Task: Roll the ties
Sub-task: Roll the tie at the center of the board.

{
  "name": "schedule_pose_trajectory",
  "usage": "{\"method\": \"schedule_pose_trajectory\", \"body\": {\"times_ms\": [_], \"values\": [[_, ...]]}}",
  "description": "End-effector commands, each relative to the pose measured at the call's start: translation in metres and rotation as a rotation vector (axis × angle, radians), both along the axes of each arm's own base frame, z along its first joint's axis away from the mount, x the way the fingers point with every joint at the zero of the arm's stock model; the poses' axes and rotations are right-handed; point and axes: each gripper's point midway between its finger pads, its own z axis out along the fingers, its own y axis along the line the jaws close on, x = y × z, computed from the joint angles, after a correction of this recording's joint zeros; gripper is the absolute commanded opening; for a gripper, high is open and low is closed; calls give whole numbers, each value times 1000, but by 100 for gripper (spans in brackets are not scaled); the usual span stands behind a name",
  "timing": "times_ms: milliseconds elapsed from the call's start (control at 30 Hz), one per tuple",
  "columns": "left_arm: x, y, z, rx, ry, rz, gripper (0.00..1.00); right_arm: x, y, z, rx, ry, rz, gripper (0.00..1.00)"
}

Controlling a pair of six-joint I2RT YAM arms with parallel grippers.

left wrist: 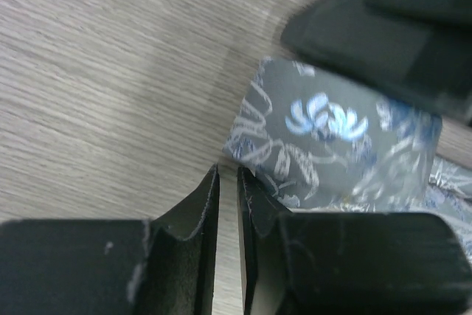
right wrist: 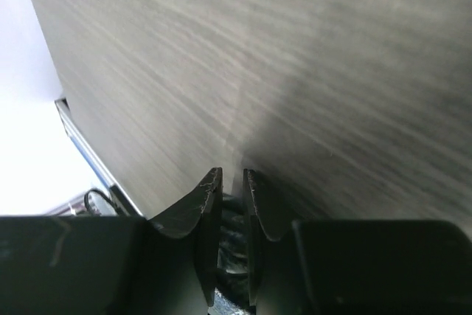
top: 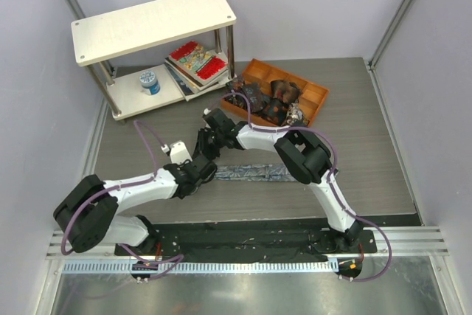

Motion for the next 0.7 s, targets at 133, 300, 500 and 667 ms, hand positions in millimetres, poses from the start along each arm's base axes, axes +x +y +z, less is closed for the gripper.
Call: {"method": "schedule_pose_trajectory", "body": {"times_ms": [133,300,500,667], "values": [[19,13,15,43,-71,56,15,-19,-6,31,57,-11,21,22],[23,18,10,55,-54,73,15,-21,-8,36,67,-14,20,22],[27,14,5,69,-37,77,15,-18,-9,39,68,-27,14,22],[27,12,5,59,-32,77,15,9,-22,59,71,-89,-41,28]]}}
